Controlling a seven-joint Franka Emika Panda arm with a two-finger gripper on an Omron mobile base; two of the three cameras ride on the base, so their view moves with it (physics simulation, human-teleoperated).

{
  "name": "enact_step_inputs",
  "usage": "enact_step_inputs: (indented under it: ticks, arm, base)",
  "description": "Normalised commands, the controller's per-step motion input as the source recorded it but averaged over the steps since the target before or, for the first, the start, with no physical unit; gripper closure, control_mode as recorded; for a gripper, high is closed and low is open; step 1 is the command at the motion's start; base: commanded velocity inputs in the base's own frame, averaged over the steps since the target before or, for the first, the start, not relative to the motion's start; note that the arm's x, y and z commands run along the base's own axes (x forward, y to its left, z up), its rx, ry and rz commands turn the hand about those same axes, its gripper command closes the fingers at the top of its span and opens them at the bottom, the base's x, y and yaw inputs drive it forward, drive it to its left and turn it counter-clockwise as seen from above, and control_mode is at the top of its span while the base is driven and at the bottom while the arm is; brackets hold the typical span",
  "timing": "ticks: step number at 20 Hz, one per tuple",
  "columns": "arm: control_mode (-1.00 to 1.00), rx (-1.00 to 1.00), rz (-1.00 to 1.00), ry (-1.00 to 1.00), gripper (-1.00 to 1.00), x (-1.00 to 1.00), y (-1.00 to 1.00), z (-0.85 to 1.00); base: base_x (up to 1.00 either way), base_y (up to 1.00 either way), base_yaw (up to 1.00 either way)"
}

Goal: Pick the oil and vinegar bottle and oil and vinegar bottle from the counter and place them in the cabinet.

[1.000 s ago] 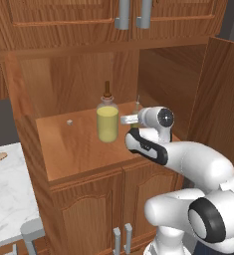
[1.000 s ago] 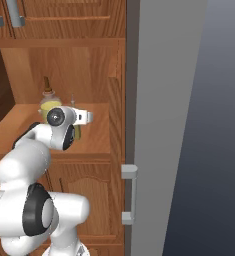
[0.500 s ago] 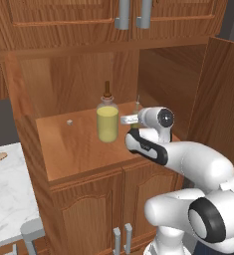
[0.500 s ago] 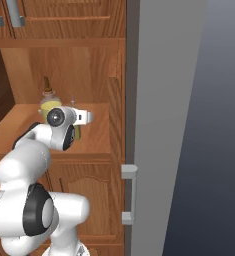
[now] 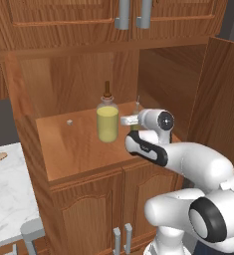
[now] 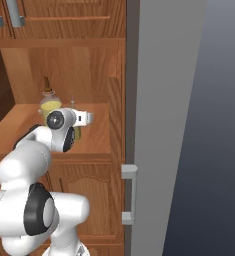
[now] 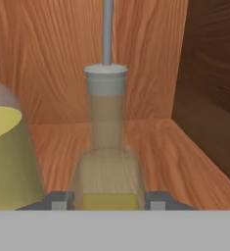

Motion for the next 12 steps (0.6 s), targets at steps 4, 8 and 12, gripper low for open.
enact_step_inputs:
  ticks: [4, 8, 12]
  arm:
    - [-1.00, 0.00, 0.00, -0.01, 1.00, 0.00, 0.00, -0.01]
    - [-1.00, 0.00, 0.00, 0.00, 1.00, 0.00, 0.00, 0.00]
    - [-1.00, 0.00, 0.00, 0.00, -1.00, 0.00, 0.00, 0.00]
  base:
    - [0.00, 0.00, 0.00]
    - [0.00, 0.00, 0.00]
    - [0.00, 0.00, 0.00]
